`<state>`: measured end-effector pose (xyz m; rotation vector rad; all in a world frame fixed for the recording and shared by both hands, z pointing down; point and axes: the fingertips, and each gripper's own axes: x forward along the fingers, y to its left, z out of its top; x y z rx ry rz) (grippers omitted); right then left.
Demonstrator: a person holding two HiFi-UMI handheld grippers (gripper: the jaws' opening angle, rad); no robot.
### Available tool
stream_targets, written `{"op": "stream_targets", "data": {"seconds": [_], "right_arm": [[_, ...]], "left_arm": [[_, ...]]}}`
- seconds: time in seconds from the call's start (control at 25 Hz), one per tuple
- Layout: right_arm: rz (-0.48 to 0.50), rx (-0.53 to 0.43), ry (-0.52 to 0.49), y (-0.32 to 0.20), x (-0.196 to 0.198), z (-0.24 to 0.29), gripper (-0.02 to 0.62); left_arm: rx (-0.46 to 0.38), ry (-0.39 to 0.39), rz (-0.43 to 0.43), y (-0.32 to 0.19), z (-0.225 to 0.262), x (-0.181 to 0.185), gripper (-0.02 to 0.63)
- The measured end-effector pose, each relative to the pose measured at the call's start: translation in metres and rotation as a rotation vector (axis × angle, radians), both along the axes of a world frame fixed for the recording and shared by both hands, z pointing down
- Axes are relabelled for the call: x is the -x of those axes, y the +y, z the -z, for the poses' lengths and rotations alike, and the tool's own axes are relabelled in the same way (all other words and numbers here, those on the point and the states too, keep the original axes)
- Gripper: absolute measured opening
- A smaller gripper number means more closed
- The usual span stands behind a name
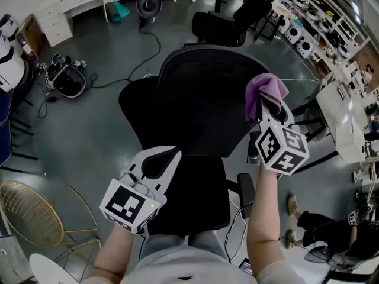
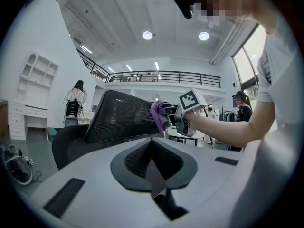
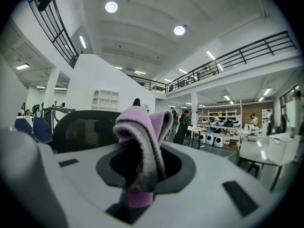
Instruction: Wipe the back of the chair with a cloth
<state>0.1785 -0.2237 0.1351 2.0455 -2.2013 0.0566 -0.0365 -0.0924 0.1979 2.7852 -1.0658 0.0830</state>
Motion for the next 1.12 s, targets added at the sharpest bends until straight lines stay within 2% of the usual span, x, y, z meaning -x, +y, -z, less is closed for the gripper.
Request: {"op": "stream_targets", "data": {"seconds": [0.32, 0.64, 0.96, 1.12], "right_arm": [[-0.011, 0.0, 0.004, 0.005, 0.005, -0.014, 0.098], [0.007, 0.078, 0.007, 0.006, 0.011, -0.058, 0.098], [0.032, 0.064, 0.033, 0.005, 0.013, -0.057, 0.098], [0.068, 0.065, 0.054, -0.001, 0.03, -0.056, 0.098]], "left_arm": [[-0.001, 0.001, 0.006, -0.001, 0.001, 0.002, 0.012], [0.011, -0.005, -0.002, -0.002, -0.005, 0.0, 0.012], [0.021, -0.007, 0.001, -0.005, -0.008, -0.003, 0.012], [0.026, 0.0, 0.002, -0.007, -0.011, 0.0, 0.012]]}}
